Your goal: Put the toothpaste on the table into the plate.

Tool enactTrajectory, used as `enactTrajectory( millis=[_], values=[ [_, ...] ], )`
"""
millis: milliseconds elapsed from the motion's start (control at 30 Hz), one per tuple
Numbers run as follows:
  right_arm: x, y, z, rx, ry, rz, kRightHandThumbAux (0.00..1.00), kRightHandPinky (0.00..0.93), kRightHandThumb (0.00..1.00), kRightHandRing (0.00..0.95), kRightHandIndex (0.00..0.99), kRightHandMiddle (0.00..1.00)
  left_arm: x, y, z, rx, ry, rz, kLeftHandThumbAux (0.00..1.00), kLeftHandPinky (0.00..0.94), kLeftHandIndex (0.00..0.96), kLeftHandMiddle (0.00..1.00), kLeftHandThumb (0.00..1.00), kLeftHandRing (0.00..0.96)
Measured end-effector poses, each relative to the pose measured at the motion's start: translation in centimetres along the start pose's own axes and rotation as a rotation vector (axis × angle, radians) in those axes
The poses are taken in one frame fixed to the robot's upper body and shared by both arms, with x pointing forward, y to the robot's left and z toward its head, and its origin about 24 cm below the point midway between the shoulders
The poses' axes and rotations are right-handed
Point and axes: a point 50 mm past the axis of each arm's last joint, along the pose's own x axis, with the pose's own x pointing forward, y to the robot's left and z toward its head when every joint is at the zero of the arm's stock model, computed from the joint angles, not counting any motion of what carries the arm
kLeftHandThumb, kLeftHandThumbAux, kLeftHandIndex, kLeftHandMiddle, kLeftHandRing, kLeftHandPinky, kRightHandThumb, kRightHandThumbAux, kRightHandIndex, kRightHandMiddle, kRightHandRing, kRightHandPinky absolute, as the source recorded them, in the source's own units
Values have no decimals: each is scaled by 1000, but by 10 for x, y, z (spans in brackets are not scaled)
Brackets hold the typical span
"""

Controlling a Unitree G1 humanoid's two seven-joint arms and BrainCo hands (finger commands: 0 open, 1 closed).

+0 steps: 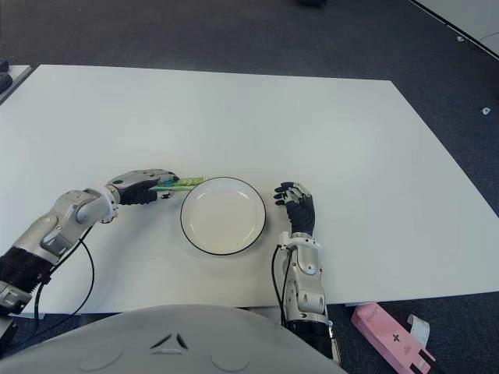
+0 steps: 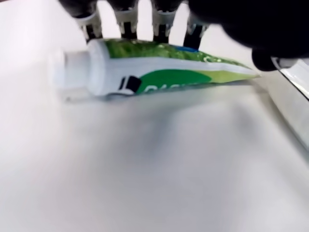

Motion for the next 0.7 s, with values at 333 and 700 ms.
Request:
enactTrajectory(
  millis=[333,700],
  values=[
    [-3,-2,-1,1,5,-11,726,525,711,524,428,523,12,-30,3,-34,49,206,32,0,0,0,536,0],
    [-6,-3,-1,2,2,-14,725,524,711,524,429,528,21,-55,17,-106,126,505,59,0,0,0,531,0]
  ],
)
